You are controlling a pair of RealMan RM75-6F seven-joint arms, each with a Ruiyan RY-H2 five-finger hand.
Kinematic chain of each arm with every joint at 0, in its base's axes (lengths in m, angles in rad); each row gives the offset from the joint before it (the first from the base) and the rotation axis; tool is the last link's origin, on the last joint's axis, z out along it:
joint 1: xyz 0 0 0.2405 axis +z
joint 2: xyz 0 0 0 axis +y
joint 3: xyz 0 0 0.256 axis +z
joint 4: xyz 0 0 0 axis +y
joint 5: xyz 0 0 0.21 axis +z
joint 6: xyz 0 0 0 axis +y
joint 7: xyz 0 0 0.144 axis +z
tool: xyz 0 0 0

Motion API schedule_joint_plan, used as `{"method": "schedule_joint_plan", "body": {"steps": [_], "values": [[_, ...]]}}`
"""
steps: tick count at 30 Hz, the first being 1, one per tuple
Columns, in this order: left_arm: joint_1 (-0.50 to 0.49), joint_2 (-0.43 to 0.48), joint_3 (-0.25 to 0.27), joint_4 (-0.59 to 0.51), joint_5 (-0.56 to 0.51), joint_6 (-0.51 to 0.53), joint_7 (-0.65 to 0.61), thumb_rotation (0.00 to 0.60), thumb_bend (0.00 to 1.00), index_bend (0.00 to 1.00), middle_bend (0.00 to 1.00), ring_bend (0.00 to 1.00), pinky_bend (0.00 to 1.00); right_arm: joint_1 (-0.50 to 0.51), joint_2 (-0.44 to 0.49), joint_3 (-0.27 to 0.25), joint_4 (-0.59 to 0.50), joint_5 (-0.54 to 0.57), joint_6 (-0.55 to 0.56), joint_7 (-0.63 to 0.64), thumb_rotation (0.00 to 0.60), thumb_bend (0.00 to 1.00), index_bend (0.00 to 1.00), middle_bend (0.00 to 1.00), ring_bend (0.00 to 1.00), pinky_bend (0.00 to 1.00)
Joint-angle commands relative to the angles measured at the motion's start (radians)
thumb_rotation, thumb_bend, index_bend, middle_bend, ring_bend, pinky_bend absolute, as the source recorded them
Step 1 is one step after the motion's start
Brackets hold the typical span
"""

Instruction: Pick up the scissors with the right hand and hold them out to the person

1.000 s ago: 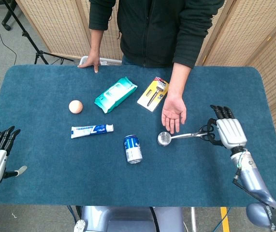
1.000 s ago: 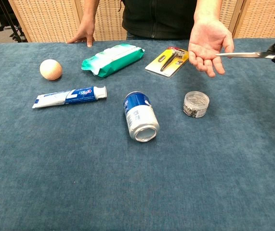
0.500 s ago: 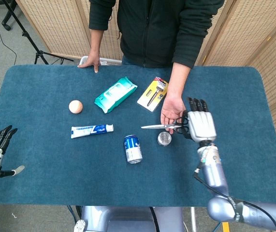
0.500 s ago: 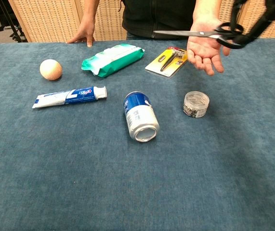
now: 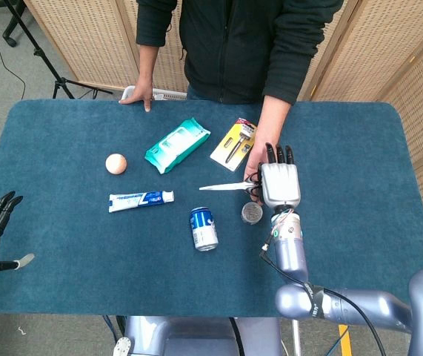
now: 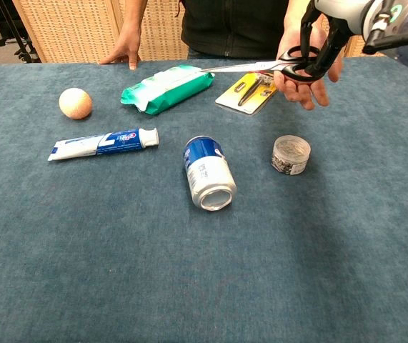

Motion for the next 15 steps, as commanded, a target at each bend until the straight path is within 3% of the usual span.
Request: {"method": "schedule_joint_plan", "body": {"steps": [1,4,10,15], "values": [[-0.001,0.0,-0.003,0.001,-0.007,-0.002,-0.001,0.6,0.0,0.0,0.0,0.0,0.0,0.013,-0.03,-0.007,0.06,0.003,-0.017,0.004,0.6,0.62,0.68,0.07,0.0,0.0],[-0.003,0.0,-0.004,0.003,-0.013,-0.005,-0.002,0.6,0.0,0.0,0.0,0.0,0.0,0.008,-0.036,-0.009,0.079,-0.01,-0.029,0.024,0.6,0.59,0.65,0.07,0.0,0.0],[-0.005,-0.003,-0.004,0.003,-0.013,-0.009,0.005,0.6,0.0,0.0,0.0,0.0,0.0,-0.011,-0.031,-0.025,0.086,-0.063,-0.058,0.077,0.6,0.43,0.26,0.04,0.0,0.0],[-0.002,-0.003,-0.003,0.002,-0.011,-0.002,0.004,0.6,0.0,0.0,0.0,0.0,0.0,-0.024,-0.019,-0.026,0.076,-0.072,-0.05,0.083,0.6,0.41,0.14,0.01,0.0,0.0]]}}
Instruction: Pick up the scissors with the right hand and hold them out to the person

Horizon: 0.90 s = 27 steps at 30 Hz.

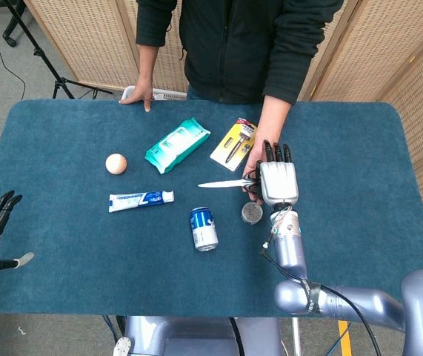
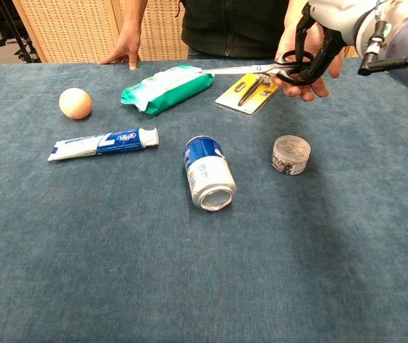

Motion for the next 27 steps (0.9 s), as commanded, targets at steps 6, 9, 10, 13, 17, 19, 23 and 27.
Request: {"method": "schedule_joint_plan", "body": {"steps": [6,9,10,13,17,19,23,27], "values": [[0.0,0.0,0.002,0.002,0.003,-0.001,-0.002,0.6,0.0,0.0,0.0,0.0,0.0,-0.035,0.054,0.006,-0.076,-0.016,0.026,0.015,0.6,0.41,0.13,0.0,0.0,0.0],[0.0,-0.001,0.002,0.003,0.002,-0.002,-0.002,0.6,0.0,0.0,0.0,0.0,0.0,-0.055,0.099,0.012,-0.131,-0.032,0.044,0.021,0.6,0.41,0.11,0.0,0.0,0.0],[0.0,-0.001,0.002,0.002,0.003,-0.001,-0.002,0.6,0.0,0.0,0.0,0.0,0.0,-0.061,0.115,0.013,-0.145,-0.035,0.046,0.022,0.6,0.41,0.09,0.0,0.0,0.0],[0.001,-0.001,0.003,0.0,0.007,0.003,-0.001,0.6,0.0,0.0,0.0,0.0,0.0,-0.076,0.157,0.013,-0.174,-0.026,0.041,0.018,0.6,0.38,0.06,0.0,0.0,0.0],[0.005,0.0,0.006,-0.005,0.014,0.011,0.003,0.6,0.0,0.0,0.0,0.0,0.0,-0.087,0.192,0.021,-0.193,0.004,0.016,0.028,0.6,0.22,0.02,0.0,0.0,0.0],[0.006,-0.001,0.007,-0.005,0.016,0.013,0.006,0.6,0.0,0.0,0.0,0.0,0.0,-0.087,0.198,0.018,-0.192,0.008,0.008,0.029,0.6,0.16,0.0,0.0,0.0,0.0],[0.008,-0.002,0.008,-0.006,0.017,0.015,0.009,0.6,0.0,0.0,0.0,0.0,0.0,-0.084,0.199,0.015,-0.183,0.02,-0.006,0.034,0.6,0.1,0.0,0.0,0.0,0.0],[0.008,-0.002,0.006,-0.004,0.013,0.015,0.006,0.6,0.0,0.0,0.0,0.0,0.0,-0.081,0.199,0.01,-0.177,0.018,0.002,0.026,0.6,0.1,0.0,0.0,0.0,0.0]]}}
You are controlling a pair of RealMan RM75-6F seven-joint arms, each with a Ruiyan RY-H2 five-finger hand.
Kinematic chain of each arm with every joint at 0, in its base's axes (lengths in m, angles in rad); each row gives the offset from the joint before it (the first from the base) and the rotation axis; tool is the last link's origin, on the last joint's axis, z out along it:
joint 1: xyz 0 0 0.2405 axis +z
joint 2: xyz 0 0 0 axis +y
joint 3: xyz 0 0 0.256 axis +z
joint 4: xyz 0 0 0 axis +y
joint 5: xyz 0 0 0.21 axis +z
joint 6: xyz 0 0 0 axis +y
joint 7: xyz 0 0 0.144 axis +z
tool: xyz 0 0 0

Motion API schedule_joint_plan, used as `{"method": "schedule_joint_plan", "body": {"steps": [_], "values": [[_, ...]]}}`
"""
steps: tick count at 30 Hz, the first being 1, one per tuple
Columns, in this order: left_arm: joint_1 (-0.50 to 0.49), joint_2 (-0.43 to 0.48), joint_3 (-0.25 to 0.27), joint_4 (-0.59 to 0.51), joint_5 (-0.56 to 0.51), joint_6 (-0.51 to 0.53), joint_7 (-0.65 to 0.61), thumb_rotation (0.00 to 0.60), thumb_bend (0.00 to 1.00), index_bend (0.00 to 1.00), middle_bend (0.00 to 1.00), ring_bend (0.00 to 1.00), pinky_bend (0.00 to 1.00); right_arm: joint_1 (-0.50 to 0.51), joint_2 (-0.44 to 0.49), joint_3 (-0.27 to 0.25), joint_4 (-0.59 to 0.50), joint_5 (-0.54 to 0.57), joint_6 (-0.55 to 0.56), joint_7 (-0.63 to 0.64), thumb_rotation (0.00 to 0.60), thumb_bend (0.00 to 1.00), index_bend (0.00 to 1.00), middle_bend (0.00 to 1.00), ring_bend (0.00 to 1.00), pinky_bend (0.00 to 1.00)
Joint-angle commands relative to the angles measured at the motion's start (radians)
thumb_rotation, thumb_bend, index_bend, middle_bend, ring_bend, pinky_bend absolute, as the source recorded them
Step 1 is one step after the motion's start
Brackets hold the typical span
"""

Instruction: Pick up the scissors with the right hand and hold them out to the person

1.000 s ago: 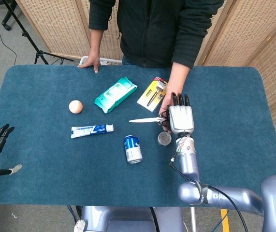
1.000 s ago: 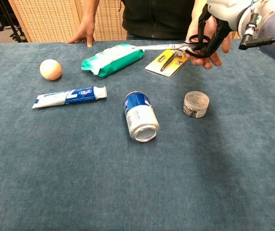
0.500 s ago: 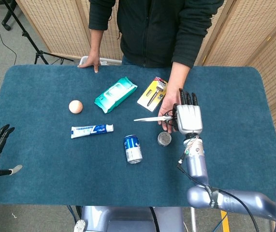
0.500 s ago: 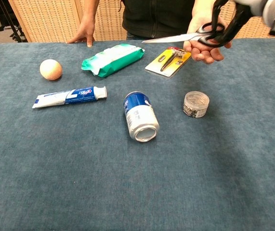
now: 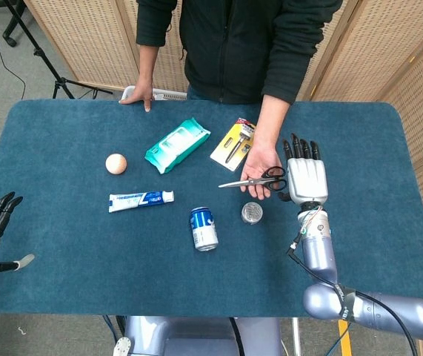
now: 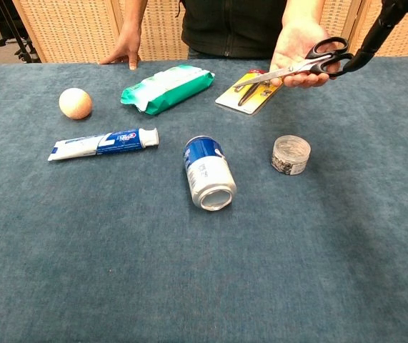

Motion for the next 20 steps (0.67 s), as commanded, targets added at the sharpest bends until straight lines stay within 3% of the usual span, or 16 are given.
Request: {"method": "schedule_joint_plan", "body": {"steps": [1,4,7,13,20], "values": [[0.0,0.001,-0.001,0.001,-0.003,0.0,-0.003,0.6,0.0,0.0,0.0,0.0,0.0,0.001,0.002,-0.003,0.001,-0.005,0.005,-0.002,0.6,0.1,0.0,0.0,0.0,0.0],[-0.002,0.002,-0.004,0.007,-0.008,-0.004,-0.01,0.6,0.0,0.0,0.0,0.0,0.0,-0.021,0.042,-0.002,-0.046,-0.044,0.028,0.021,0.6,0.1,0.0,0.0,0.0,0.0],[-0.003,0.004,-0.003,0.009,-0.01,-0.008,-0.016,0.6,0.0,0.0,0.0,0.0,0.0,-0.065,0.104,-0.037,-0.096,-0.127,0.044,0.054,0.6,0.1,0.0,0.0,0.0,0.0],[0.002,0.007,-0.003,0.009,-0.002,0.002,-0.024,0.6,0.0,0.0,0.0,0.0,0.0,-0.207,0.208,-0.17,-0.109,-0.374,0.065,0.217,0.6,0.0,0.0,0.0,0.0,0.0],[0.005,0.005,-0.004,0.008,0.0,0.012,-0.014,0.6,0.0,0.0,0.0,0.0,0.0,-0.384,0.237,-0.335,0.03,-0.654,0.117,0.491,0.6,0.0,0.0,0.0,0.0,0.0]]}}
